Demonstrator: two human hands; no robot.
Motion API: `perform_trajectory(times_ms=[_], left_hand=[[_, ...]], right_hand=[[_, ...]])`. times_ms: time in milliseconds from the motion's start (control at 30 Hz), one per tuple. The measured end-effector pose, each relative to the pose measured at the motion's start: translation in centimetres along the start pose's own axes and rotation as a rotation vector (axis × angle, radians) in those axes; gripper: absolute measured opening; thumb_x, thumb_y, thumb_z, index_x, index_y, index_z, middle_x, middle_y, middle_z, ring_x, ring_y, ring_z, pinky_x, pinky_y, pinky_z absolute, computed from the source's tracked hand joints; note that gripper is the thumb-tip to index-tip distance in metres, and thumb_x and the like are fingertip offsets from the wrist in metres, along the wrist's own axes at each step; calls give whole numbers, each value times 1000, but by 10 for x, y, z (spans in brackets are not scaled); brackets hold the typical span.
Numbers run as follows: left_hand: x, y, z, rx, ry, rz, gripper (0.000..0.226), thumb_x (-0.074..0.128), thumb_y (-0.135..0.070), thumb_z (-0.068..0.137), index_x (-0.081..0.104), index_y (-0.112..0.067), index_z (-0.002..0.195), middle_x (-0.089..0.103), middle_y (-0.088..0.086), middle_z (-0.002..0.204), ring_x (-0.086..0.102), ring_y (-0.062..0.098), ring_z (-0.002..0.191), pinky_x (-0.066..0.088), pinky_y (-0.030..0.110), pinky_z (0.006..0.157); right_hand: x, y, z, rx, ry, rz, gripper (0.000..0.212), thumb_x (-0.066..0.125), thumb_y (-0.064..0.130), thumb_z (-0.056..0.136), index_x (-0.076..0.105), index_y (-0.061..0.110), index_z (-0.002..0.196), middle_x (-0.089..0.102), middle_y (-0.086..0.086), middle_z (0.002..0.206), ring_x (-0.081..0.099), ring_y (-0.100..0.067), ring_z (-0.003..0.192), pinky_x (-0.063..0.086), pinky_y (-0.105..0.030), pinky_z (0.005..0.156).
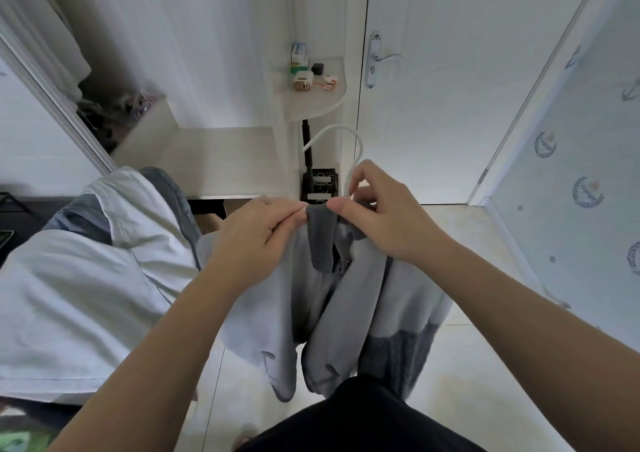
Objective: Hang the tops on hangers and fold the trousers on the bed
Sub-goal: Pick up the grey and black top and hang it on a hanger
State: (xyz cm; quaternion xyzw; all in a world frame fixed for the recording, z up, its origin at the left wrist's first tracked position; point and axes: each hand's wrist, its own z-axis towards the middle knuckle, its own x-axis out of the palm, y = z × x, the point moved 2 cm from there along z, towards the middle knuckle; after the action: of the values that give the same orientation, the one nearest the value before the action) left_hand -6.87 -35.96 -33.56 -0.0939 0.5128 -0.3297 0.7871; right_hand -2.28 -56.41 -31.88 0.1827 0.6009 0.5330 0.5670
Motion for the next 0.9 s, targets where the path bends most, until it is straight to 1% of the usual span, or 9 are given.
perform_trajectory(times_ms=[133,233,300,400,533,600,667,767,900], left_hand=[[-12,17,-2,-50,-147,-20,22,48,-20,100,68,-12,94,65,-7,83,60,20,80,49,42,75],[-29,33,-3,-93,-249,34,27,44,-24,100,68,-17,90,64,-10,84,58,15,81,45,34,78],[-30,29,2,-44,-178,44,29,46,-31,99,72,-20,103,65,-11,90,58,14,87,44,32,82],[-17,12,10,77,48,92,35,50,-38,98,70,-25,123,68,-6,100,60,21,92,48,39,84],[-15,7,9,14,-51,109,36,44,-40,98,71,-27,119,73,-13,108,65,15,98,53,42,80],[-14,2,6,39,-80,130,35,44,-38,99,72,-26,117,73,-14,103,64,16,93,53,39,77],[-12,-2,4,50,-105,147,35,44,-36,99,73,-23,115,72,-12,94,61,17,86,51,37,74],[-18,5,5,-48,-186,83,36,45,-35,99,75,-18,111,71,-4,88,59,20,84,49,39,76],[-26,11,14,-26,-216,50,30,48,-26,100,74,-10,105,72,1,87,58,25,84,46,43,78]], right_hand=[[-16,-3,2,12,97,64,21,62,41,94,72,24,85,61,-13,67,50,-10,58,43,-24,58],[-30,-7,-2,14,63,79,22,62,29,99,76,17,88,64,-25,81,52,-10,65,42,-21,59],[-28,-6,-3,3,53,42,24,62,27,99,75,12,86,60,-27,75,47,-9,61,36,-18,55],[-22,2,0,-36,10,35,24,61,22,99,75,9,85,59,-18,67,48,-5,55,36,-12,54],[-29,7,3,-73,-17,27,23,61,30,98,76,21,85,66,-28,85,59,-39,76,40,-28,63],[-33,6,3,-81,4,-30,30,60,36,96,75,12,85,64,-29,84,58,-37,74,39,-28,62],[-37,5,3,-74,36,-104,42,60,40,93,70,0,85,63,-25,81,57,-30,71,40,-25,61],[-43,-2,0,-30,58,-180,23,65,31,96,72,16,81,67,-5,82,63,-20,79,47,-30,71],[-42,-9,-3,-8,103,-171,22,64,25,96,72,23,75,65,17,86,62,-6,86,45,-24,80]])
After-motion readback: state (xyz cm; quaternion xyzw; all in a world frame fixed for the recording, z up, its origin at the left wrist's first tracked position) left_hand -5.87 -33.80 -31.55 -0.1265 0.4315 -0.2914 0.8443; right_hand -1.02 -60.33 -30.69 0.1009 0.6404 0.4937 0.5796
